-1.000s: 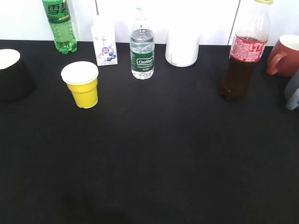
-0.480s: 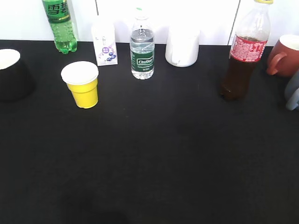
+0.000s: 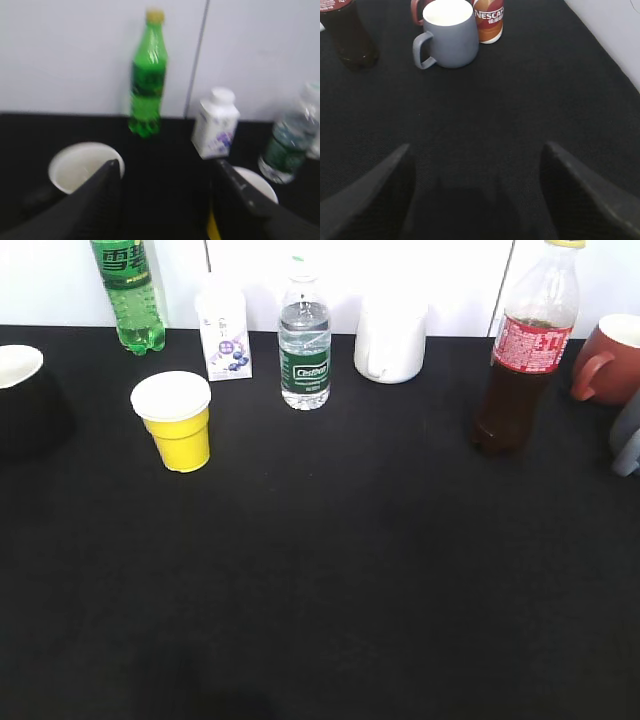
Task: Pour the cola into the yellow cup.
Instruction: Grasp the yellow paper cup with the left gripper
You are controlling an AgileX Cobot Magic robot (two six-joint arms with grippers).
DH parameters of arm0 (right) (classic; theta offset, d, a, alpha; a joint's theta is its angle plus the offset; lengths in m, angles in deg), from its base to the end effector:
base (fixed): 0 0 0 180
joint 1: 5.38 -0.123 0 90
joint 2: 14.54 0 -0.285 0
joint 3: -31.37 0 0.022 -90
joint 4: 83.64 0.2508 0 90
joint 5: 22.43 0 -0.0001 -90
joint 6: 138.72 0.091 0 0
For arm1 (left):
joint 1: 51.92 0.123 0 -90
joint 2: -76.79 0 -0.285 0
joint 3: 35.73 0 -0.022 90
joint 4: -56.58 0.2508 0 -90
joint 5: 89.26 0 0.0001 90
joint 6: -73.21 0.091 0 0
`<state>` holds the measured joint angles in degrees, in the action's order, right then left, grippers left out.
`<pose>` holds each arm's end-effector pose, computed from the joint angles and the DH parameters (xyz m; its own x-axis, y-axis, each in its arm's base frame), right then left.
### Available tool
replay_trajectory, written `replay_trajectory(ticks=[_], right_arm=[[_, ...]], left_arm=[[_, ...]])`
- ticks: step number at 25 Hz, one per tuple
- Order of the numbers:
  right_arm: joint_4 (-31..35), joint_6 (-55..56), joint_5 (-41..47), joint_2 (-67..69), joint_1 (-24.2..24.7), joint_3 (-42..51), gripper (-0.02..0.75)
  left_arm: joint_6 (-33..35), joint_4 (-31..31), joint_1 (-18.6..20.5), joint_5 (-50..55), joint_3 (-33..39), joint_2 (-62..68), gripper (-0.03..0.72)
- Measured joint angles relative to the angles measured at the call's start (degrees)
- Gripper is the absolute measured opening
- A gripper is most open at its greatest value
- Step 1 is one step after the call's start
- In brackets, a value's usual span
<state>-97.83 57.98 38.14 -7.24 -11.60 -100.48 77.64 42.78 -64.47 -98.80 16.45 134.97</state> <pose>-0.0061 -0.0202 0.2816 -0.4038 0.1202 -0.9069 0.1558 0.9859 0.0613 0.1782 -0.0360 0.2809 -0.2140 -0.1158 -0.9700 0.1470 0.9778 -0.1492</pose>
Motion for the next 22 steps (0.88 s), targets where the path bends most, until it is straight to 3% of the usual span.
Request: replay_trajectory(ticks=[3,5,8,10,12,13,15,22], right_arm=[[0.0,0.0,0.0,0.0,0.0,0.0,0.585],[0.0,0.0,0.0,0.0,0.0,0.0,0.585],[0.0,0.0,0.0,0.0,0.0,0.0,0.585],[0.0,0.0,0.0,0.0,0.0,0.0,0.585],[0.0,0.0,0.0,0.0,0.0,0.0,0.585],[0.0,0.0,0.0,0.0,0.0,0.0,0.585],[0.0,0.0,0.0,0.0,0.0,0.0,0.585],[0.0,0.0,0.0,0.0,0.0,0.0,0.585]], left_arm=[[0.0,-1.9,-8.5,-15.6,10.5,7.1,0.44],[0.0,-1.7,-11.7,-24.4,14.3,14.2,0.44],[-0.2,8.8,-12.0,-35.7,14.5,27.4,0.438],[-5.1,13.8,-12.2,-48.5,14.5,37.2,0.45],[-8.5,14.3,-12.2,-57.2,13.6,45.9,0.586],[-9.4,14.3,-12.2,-58.7,12.5,50.0,0.64],[-10.0,14.3,-12.2,-59.2,9.1,55.6,0.67],[-10.2,14.5,-12.2,-56.2,-4.7,64.8,0.669]])
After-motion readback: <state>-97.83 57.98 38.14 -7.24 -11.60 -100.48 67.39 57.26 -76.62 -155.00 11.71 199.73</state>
